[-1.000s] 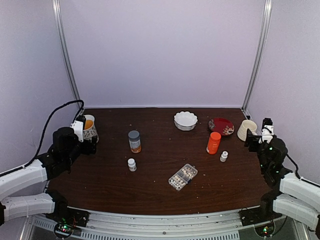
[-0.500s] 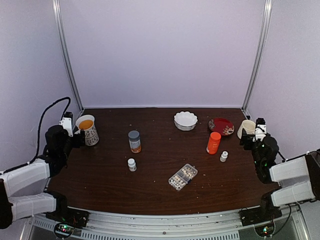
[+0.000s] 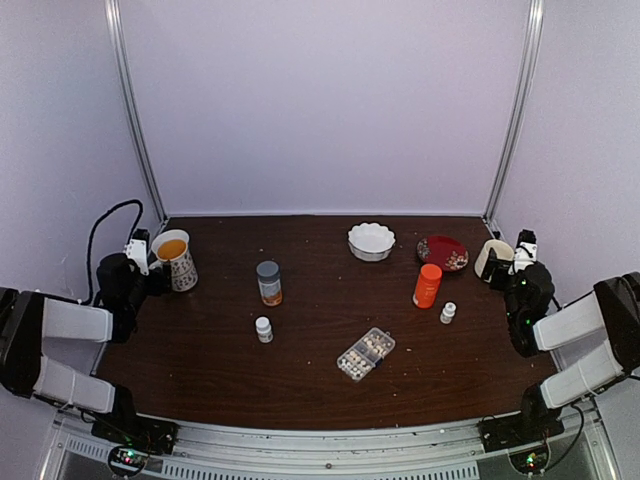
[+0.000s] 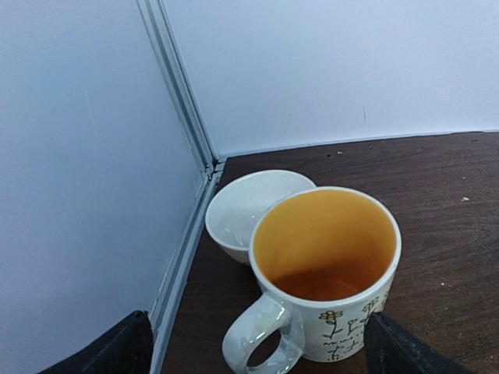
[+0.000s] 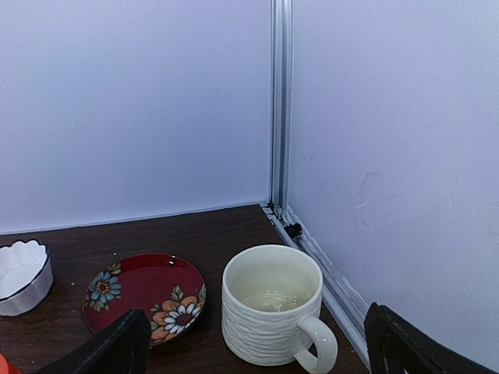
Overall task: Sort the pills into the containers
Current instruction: Reset both arms
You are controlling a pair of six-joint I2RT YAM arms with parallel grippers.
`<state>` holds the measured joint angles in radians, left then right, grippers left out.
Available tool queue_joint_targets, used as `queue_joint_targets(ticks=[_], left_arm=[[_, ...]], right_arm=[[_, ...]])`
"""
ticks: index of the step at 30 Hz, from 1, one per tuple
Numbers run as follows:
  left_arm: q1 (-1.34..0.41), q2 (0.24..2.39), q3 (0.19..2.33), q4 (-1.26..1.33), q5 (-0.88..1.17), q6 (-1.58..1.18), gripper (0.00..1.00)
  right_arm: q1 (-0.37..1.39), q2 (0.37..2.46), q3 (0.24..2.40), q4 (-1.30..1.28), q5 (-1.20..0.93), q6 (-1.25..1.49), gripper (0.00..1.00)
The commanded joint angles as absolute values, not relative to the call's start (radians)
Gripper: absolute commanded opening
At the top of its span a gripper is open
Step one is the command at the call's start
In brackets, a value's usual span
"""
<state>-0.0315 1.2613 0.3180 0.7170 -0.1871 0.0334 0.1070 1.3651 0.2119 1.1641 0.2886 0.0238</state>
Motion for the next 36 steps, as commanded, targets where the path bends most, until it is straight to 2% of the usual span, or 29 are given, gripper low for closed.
queue_joint_targets(ticks=[1,4,12,36], left_arm=[[0.013,1.332,0.331,0.919,-0.049,0.082,0.98],[0.027,1.411,0.319,1.023,-0.001,0.095,0.98],[0.035,1.424,0.343,0.985,-0.094,0.042,0.98],[0.034,1.426,0.339,0.992,-0.095,0.042,0.97]], right_arm=[[0.103,1.365,0.238,1.144,0.316,0.040,1.00],[0.103,1.366,0.239,1.143,0.314,0.042,1.00],[0.103,1.365,0.245,1.129,0.276,0.027,1.00],[0.104,1.364,0.240,1.141,0.270,0.016,1.00]])
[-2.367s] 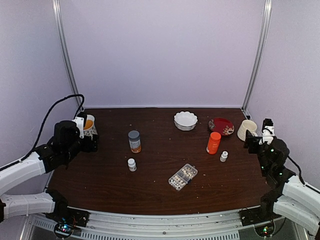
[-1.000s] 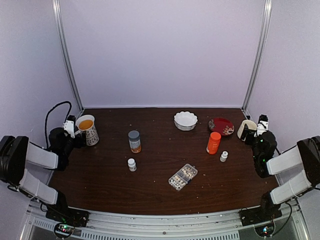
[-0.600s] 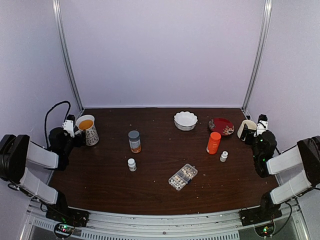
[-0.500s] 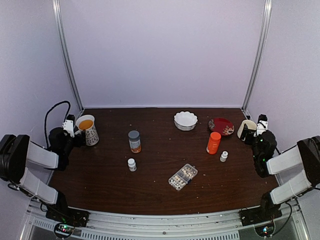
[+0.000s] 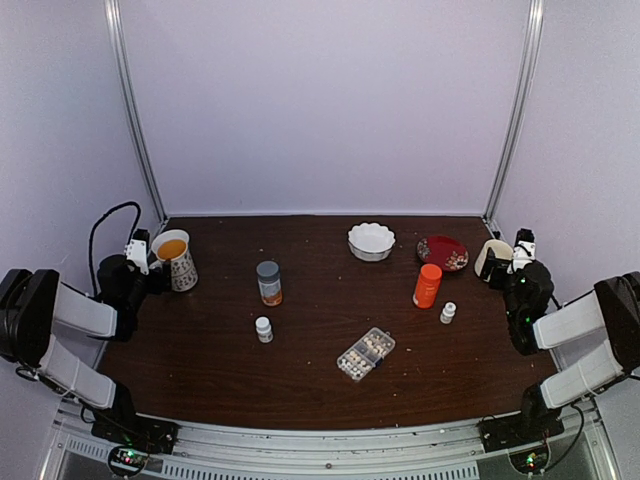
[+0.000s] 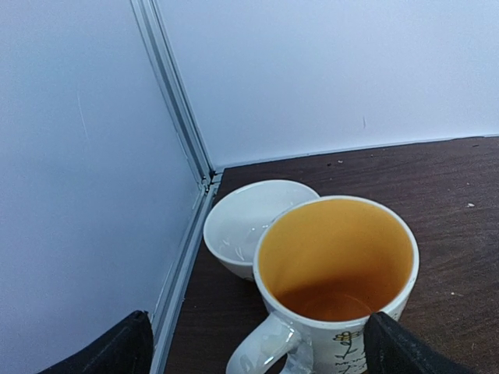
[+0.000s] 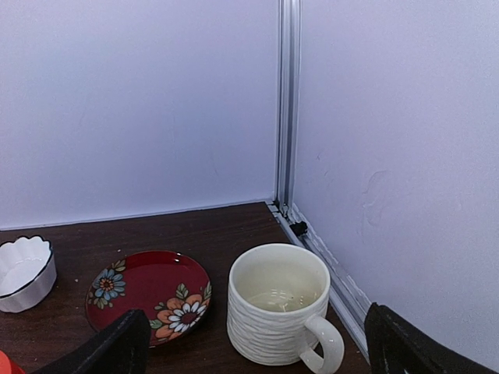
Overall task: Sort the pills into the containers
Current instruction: Reset both arms
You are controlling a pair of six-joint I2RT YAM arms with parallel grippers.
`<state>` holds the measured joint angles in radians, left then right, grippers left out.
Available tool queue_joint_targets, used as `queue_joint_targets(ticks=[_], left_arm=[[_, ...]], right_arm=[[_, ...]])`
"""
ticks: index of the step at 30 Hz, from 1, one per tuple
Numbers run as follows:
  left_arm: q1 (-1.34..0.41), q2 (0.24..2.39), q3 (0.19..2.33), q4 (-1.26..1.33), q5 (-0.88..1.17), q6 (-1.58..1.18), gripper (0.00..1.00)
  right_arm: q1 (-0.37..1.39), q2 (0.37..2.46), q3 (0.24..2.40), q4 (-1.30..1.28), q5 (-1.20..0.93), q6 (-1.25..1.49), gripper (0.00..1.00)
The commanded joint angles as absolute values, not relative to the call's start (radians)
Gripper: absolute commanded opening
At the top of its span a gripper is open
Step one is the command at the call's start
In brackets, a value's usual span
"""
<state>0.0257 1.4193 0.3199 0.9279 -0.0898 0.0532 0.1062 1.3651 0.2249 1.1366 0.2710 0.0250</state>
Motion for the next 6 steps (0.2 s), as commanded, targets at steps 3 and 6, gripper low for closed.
queue_joint_targets(ticks=[3,6], left_arm=[[0.034,1.427,0.341,0.991,-0.093,0.042,0.97],[0.034,1.424,0.335,0.998,-0.097,0.044,0.98]], right_arm=[[0.104,1.364,0.239,1.140,0.270,0.016,1.00],[0.104,1.364,0.239,1.143,0.272,0.016,1.00]])
